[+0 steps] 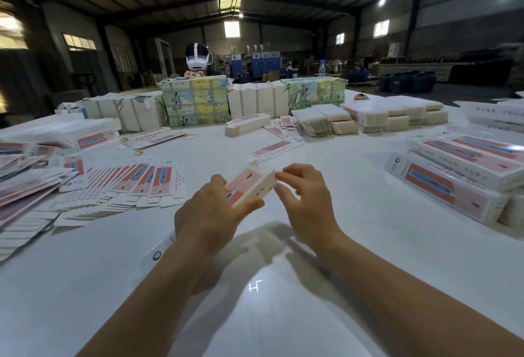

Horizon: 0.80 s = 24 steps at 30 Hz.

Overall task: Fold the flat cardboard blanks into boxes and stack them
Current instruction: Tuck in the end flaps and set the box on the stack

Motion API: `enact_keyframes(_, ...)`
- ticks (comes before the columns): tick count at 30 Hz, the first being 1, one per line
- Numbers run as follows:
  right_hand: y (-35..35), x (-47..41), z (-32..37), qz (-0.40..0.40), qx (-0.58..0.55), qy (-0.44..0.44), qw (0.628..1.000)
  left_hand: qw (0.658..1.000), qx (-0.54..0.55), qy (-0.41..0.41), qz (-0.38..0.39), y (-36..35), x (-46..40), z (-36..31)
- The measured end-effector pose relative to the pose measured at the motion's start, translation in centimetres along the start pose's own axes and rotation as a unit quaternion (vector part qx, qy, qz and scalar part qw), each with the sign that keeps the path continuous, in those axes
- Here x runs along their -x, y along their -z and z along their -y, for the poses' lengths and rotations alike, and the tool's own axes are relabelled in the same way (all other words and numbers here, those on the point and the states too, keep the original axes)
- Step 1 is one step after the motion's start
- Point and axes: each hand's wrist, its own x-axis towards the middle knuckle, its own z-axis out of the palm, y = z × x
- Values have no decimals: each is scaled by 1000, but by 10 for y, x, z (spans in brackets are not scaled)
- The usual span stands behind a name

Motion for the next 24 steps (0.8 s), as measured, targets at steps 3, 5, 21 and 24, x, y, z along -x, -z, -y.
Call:
enact_keyframes(3,-1,3,0,2,4,-16,1000,999,-28,-17,-2,-2,3,-5)
enact_keyframes(5,-1,4,1,10,-9,-28,1000,998,-53,-31,-6,-4,4,-7)
enact_keyframes(21,-3,12,19,40,-75,-61,994,994,-89,-65,9,-6,7,-14)
enact_keyframes(24,-5,13,18,51,-37,-60,996,988,-136,-71,-7,-10,8,-16)
